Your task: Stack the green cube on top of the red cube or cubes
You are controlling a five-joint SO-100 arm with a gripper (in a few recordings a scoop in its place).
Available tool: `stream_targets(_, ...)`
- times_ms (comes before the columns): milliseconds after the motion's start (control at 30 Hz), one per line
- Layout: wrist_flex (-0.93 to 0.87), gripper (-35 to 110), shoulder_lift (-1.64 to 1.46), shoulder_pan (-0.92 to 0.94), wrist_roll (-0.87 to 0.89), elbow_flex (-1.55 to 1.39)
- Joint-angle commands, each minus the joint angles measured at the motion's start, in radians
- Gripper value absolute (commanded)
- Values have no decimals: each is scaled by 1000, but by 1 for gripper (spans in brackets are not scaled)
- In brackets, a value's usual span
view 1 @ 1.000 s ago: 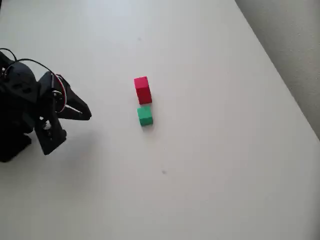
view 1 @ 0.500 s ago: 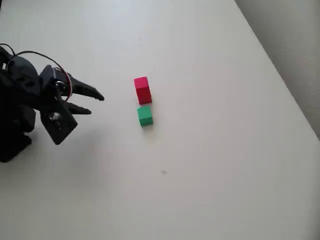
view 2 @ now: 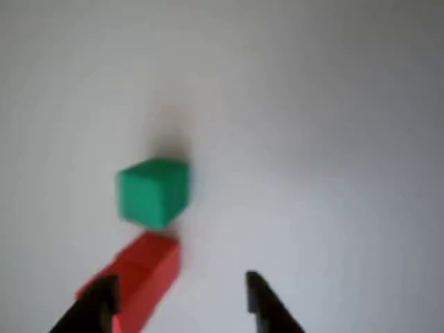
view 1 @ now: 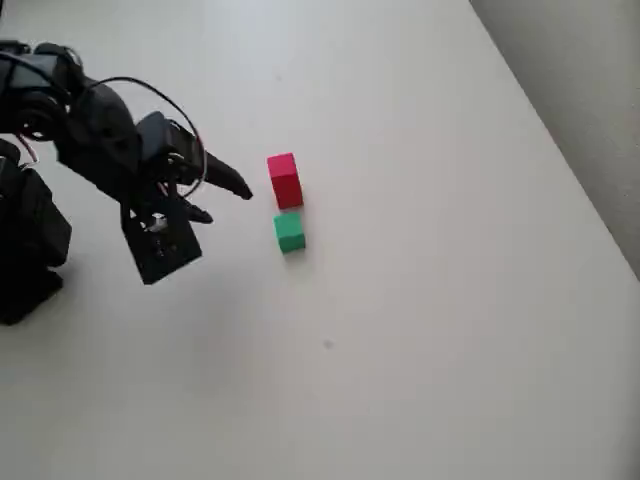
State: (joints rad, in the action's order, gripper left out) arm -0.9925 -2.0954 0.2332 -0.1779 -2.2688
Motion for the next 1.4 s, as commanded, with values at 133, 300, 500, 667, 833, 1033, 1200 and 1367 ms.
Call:
stream_targets(133,-3,23,273,9,25,255)
stream_targets(300,-3,24,379,21,23,341)
stream_targets(500,-12,24,468,31,18,419)
stream_targets(667,-20,24,517,25,18,465)
stream_targets(833,-23,24,546,6,23,495)
stream_targets(1033,-31,22,597,-11,28,535)
stream_targets(1200,-29,17,643,-15,28,561)
stream_targets(1367,-25,5,684,-11,28,581)
